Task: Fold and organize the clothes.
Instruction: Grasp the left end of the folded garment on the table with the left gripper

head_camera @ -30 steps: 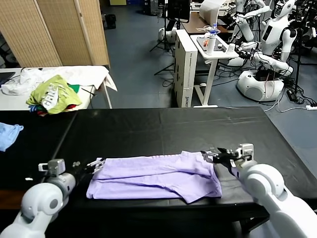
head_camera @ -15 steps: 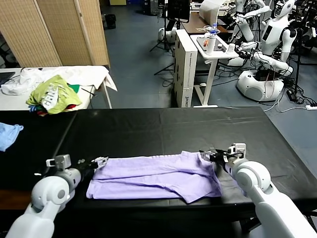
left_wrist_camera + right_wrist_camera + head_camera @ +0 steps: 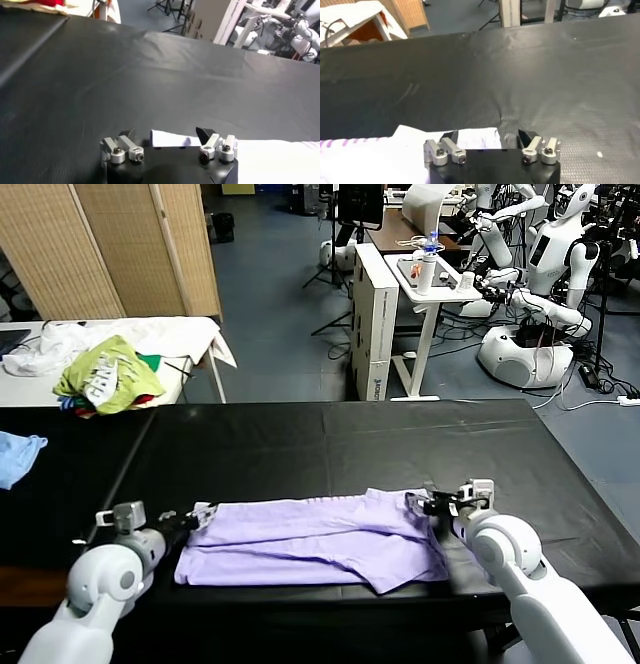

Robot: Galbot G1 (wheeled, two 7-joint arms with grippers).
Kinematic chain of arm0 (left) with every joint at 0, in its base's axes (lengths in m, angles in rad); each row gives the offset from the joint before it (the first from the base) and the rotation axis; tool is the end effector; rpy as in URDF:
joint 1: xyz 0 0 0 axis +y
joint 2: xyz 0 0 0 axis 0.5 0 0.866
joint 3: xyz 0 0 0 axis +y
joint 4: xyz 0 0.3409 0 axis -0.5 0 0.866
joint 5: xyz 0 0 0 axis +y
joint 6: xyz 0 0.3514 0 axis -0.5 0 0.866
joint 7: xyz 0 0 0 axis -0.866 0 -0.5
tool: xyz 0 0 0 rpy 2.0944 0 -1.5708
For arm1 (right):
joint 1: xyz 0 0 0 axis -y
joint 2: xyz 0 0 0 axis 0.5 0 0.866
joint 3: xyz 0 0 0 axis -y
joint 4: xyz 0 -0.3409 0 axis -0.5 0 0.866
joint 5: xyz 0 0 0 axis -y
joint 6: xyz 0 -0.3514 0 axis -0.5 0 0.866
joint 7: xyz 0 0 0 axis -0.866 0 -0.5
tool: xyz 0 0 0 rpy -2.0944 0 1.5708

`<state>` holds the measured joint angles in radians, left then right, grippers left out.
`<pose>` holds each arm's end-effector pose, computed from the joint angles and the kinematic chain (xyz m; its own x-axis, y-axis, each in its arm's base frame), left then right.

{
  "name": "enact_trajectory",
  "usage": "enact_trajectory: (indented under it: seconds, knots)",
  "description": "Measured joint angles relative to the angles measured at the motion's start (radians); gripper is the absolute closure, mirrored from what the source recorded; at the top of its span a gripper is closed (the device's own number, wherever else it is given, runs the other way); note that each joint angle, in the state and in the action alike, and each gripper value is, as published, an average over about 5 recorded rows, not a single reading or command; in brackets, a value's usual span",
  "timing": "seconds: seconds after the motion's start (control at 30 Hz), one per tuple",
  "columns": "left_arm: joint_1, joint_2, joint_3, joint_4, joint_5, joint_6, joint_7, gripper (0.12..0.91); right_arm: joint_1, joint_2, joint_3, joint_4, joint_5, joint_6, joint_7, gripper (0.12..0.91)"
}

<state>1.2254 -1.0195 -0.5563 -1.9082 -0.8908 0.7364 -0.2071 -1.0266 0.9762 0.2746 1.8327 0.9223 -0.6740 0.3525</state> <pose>0.2933 0.1269 -0.2414 -0.7937 0.1431 0.5912 0.0185 0.9772 -0.2117 0.3341 -0.0707 -0.2470 -0.7929 -0.1512 0.5902 -0.0873 0.9869 0.1356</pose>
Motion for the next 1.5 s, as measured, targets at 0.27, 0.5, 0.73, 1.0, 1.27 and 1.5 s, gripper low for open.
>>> enact_trajectory:
  seconds: [0.27,0.5,0.73,1.0,1.27,1.5]
  knots:
    - [0.012,-0.009,-0.001,0.005,0.006,0.0,-0.008,0.315,-0.027,0.011,0.012,0.012,-0.019,0.038,-0.009,0.868]
    - [0.025,-0.012,-0.003,-0.001,0.007,0.0,-0.008,0.764,-0.049,-0.015,0.03,0.047,0.009,0.024,-0.05,0.597]
    - [0.004,-0.022,0.014,0.013,0.036,0.0,-0.008,0.882,-0.08,-0.056,0.058,0.098,0.045,0.022,-0.055,0.183]
    - [-0.056,-0.019,0.054,0.046,0.047,0.0,-0.002,0.855,-0.107,-0.105,0.093,0.145,0.086,0.022,-0.055,0.119]
    - [-0.025,-0.004,0.023,0.002,0.041,0.0,0.002,0.4,-0.118,-0.123,0.097,0.163,0.089,0.022,-0.059,0.118]
    - [0.057,0.006,-0.033,-0.075,0.03,0.0,-0.002,0.134,-0.124,-0.125,0.099,0.167,0.089,0.024,-0.06,0.118]
